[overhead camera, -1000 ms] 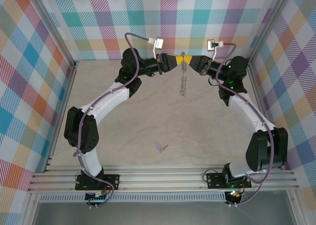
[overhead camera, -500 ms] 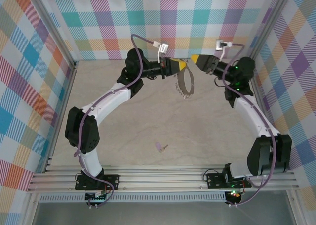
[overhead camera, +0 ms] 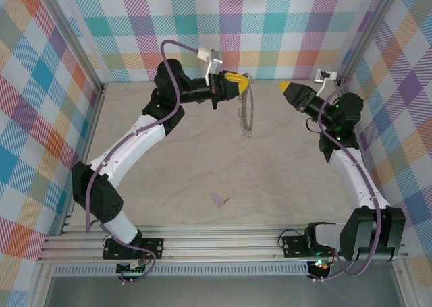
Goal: Put the keys on the keyring
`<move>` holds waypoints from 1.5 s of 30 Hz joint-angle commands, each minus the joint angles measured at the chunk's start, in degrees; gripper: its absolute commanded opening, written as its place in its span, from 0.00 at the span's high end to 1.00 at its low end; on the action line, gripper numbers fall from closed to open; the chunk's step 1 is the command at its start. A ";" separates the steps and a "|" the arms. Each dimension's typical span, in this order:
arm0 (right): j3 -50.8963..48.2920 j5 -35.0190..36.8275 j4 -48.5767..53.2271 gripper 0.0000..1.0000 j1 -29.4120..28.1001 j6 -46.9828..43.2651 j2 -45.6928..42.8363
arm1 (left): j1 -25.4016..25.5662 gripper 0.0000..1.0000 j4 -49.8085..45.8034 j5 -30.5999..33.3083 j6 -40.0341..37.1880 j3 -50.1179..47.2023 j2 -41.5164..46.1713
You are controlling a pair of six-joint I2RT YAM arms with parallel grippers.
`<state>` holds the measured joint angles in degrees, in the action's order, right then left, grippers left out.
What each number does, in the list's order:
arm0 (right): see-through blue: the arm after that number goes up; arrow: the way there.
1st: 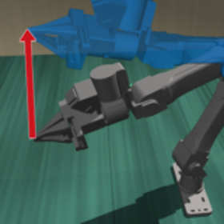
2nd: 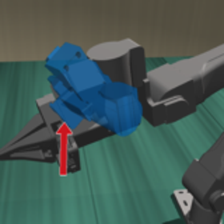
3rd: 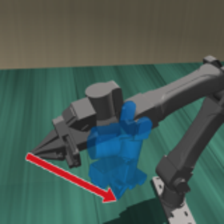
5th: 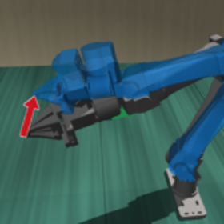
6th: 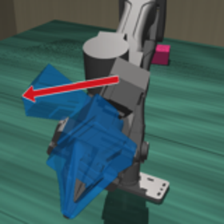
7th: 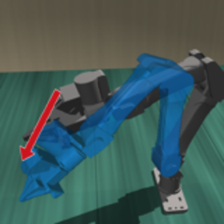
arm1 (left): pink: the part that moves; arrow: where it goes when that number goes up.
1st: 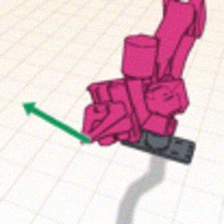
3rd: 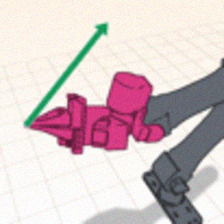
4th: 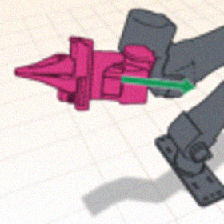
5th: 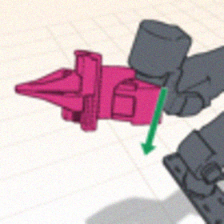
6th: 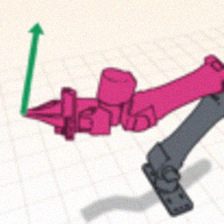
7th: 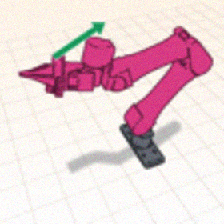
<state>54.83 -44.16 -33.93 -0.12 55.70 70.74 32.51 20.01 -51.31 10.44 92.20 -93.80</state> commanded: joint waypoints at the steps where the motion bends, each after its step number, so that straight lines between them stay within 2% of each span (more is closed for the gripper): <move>1: -1.73 0.69 -1.75 0.38 0.09 0.80 1.22 | 0.14 1.00 4.74 0.76 -4.18 0.83 3.02; 5: -3.52 0.52 -5.06 0.38 0.00 2.19 2.38 | 0.24 1.00 6.26 1.65 -4.41 0.35 3.96; 18: -6.83 0.40 -5.17 0.38 -0.04 1.89 2.91 | 0.53 1.00 11.80 4.01 -2.51 -0.93 5.19; 32: -8.90 -0.13 -7.45 0.38 0.00 2.31 4.11 | 0.62 1.00 28.67 8.64 13.29 -2.12 2.84; 45: -9.56 -0.57 -8.87 0.38 -0.02 2.31 5.20 | 1.10 1.00 30.54 9.02 16.29 -0.88 1.08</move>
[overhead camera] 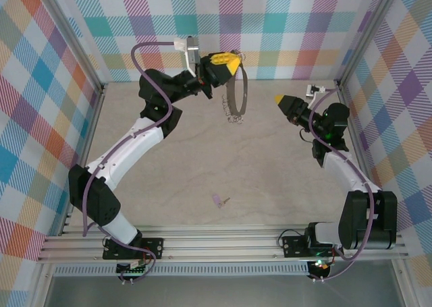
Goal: Put the keys on the keyring
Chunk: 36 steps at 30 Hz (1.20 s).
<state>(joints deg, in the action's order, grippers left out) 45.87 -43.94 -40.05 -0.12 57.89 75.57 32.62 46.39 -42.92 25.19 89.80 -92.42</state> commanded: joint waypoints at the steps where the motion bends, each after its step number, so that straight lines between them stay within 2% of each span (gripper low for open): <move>1: -0.57 -0.79 -2.75 0.38 0.02 0.12 0.37 | 0.99 1.00 4.10 0.43 2.05 1.76 -0.45; 16: 0.16 -2.34 -2.15 0.39 -0.05 -0.41 -1.24 | 0.95 1.00 -12.11 -9.83 10.81 9.55 -2.35; 22: 4.39 -5.16 0.39 0.40 -0.01 -2.06 -3.70 | 0.95 1.00 -18.99 -15.72 7.87 9.22 -1.48; 29: 8.35 -6.86 0.05 0.43 0.00 -2.34 -7.50 | 0.95 1.00 -25.39 -18.74 1.26 8.37 -0.13; 36: 10.60 -8.94 -7.68 0.46 -0.33 2.43 -8.28 | 0.89 1.00 -26.69 -18.69 -0.43 7.17 -0.30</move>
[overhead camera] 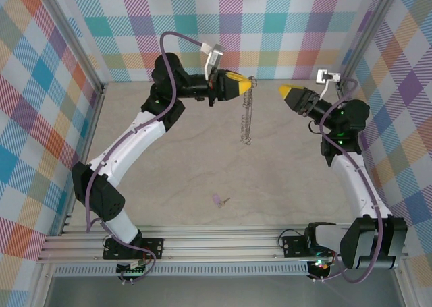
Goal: Put the keys on the keyring
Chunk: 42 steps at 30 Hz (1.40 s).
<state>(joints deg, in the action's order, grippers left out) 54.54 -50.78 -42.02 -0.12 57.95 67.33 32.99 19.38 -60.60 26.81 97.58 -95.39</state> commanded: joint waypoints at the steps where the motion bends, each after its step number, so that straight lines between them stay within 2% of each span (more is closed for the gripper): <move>1: 2.34 -2.41 -7.02 0.47 -0.62 3.13 0.12 | 0.48 1.00 0.48 -1.22 -2.03 -0.80 2.53; 11: 5.10 -3.63 -9.74 0.56 -4.75 3.13 1.48 | 0.21 1.00 -0.25 -2.64 -2.18 -0.03 1.18; 42: 10.41 -4.72 -8.16 0.65 -12.01 0.77 5.53 | 0.23 1.00 -1.14 -3.61 -2.08 0.94 -0.22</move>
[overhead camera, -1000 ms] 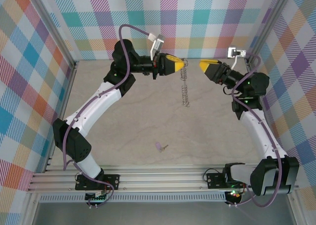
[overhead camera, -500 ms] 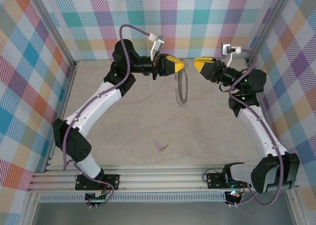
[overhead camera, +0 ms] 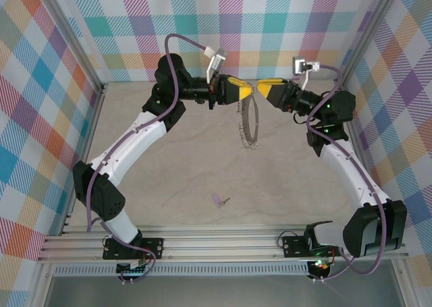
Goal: Put the keys on the keyring
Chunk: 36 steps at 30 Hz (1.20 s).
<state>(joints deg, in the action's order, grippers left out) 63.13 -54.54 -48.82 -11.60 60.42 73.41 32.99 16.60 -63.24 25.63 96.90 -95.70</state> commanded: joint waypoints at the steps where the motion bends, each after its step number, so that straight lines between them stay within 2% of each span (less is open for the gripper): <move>1: 1.85 -1.13 -1.28 0.66 -0.62 -1.80 -0.61 | 0.18 1.00 1.59 -0.98 -0.89 1.62 -0.01; 13: 1.99 -2.52 -1.11 0.71 -1.32 -2.02 -0.72 | 0.22 1.00 1.94 -0.57 -0.45 1.89 -0.33; 19: 1.21 -2.15 0.48 0.63 -1.41 -3.39 -2.18 | 0.22 1.00 2.03 -0.49 -0.34 2.06 -0.74; 29: 0.59 -1.37 3.32 0.62 -1.41 -5.57 -4.16 | 0.20 1.00 2.12 -0.48 -0.31 2.15 -0.98; 36: 0.59 -2.68 3.40 0.66 -1.41 -5.15 -3.58 | 0.22 1.00 2.36 -0.25 -0.30 2.15 -0.98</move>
<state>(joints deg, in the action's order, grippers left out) 63.24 -55.66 -44.80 -12.78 56.25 70.28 32.97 16.62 -63.83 25.65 97.01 -96.42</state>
